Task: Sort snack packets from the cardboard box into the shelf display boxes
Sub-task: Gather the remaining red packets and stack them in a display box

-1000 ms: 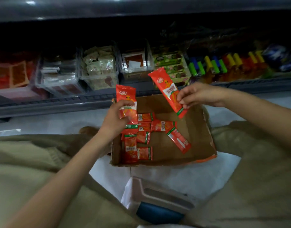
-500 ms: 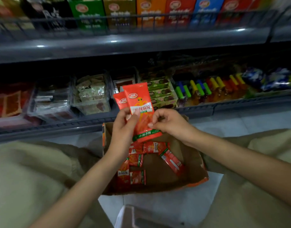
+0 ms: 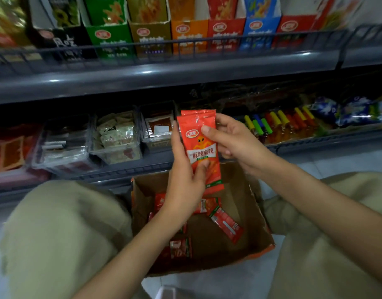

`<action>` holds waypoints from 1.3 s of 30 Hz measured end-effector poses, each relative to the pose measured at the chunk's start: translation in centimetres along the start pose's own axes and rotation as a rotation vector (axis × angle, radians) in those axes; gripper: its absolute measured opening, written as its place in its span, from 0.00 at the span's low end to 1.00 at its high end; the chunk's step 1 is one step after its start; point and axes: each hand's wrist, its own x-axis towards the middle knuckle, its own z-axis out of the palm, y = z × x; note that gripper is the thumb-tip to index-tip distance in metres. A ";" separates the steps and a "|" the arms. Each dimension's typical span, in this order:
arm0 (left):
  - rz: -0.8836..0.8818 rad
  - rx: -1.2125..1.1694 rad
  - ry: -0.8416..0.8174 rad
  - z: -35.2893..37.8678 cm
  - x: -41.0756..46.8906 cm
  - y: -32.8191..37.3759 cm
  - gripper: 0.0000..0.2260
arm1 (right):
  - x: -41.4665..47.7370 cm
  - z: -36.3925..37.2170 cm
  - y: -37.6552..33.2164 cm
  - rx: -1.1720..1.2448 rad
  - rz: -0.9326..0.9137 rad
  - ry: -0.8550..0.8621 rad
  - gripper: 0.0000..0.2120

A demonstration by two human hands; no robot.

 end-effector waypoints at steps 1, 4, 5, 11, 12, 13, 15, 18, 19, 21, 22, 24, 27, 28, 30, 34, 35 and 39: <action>-0.009 -0.009 0.001 0.2 0.2 0.1 0.36 | 0.0 -0.2 -0.2 0.018 -0.011 0.012 0.12; -0.032 -0.044 0.009 0.5 0.7 0.6 0.25 | -0.1 -0.5 -0.7 0.068 -0.049 0.056 0.09; -0.030 -0.055 0.014 0.7 0.7 0.8 0.22 | -0.3 -0.4 -1.0 0.077 -0.056 0.073 0.09; -0.001 -0.104 0.061 1.5 0.8 1.6 0.15 | -0.6 -0.5 -1.3 0.136 -0.096 0.131 0.08; -0.012 -0.109 0.060 1.6 0.8 1.5 0.15 | -0.5 -0.6 -1.3 0.139 -0.107 0.137 0.07; -0.031 -0.111 0.053 1.6 0.9 1.5 0.16 | -0.5 -0.7 -1.4 0.147 -0.117 0.141 0.06; -0.074 -0.095 0.035 1.7 1.1 1.4 0.18 | -0.5 -0.9 -1.8 0.168 -0.131 0.140 0.05; -0.059 -0.041 0.041 1.8 1.4 1.3 0.15 | -0.4 -1.5 -2.5 0.140 -0.091 0.100 0.09; -0.050 -0.026 0.050 1.8 1.5 1.4 0.14 | -0.3 -1.8 -2.6 0.098 -0.081 0.082 0.09; -0.029 0.011 0.063 1.6 1.7 1.6 0.14 | 0.0 -2.5 -2.7 -0.024 -0.098 0.062 0.08; -0.012 0.035 0.070 1.6 1.9 1.9 0.14 | 0.1 -2.9 -2.8 -0.071 -0.107 0.056 0.07; 0.037 0.081 0.100 1.7 2.5 2.9 0.14 | 0.2 -3.6 -3.2 -0.094 -0.099 0.010 0.09; 0.099 0.114 0.141 2.7 4.6 5.7 0.12 | 0.2 -5.3 -4.4 -0.001 -0.136 -0.038 0.09; 0.129 0.143 0.131 3.2 5.4 6.9 0.12 | 0.2 -6.1 -5.0 0.053 -0.161 -0.013 0.11; 0.201 0.225 0.090 4.2 7.3 9.2 0.12 | 0.2 -8.1 -6.3 0.159 -0.214 0.056 0.13; 0.375 0.423 -0.008 6.6 11.4 12.4 0.17 | 0.1 -12.2 -8.2 0.286 -0.341 0.154 0.09; 0.426 0.496 -0.016 7.2 12.7 12.9 0.19 | 0.3 -13.1 -8.6 0.304 -0.378 0.182 0.06; 0.550 0.708 -0.025 8.6 16.8 14.7 0.23 | 1.4 -15.6 -10.3 0.297 -0.514 0.339 0.08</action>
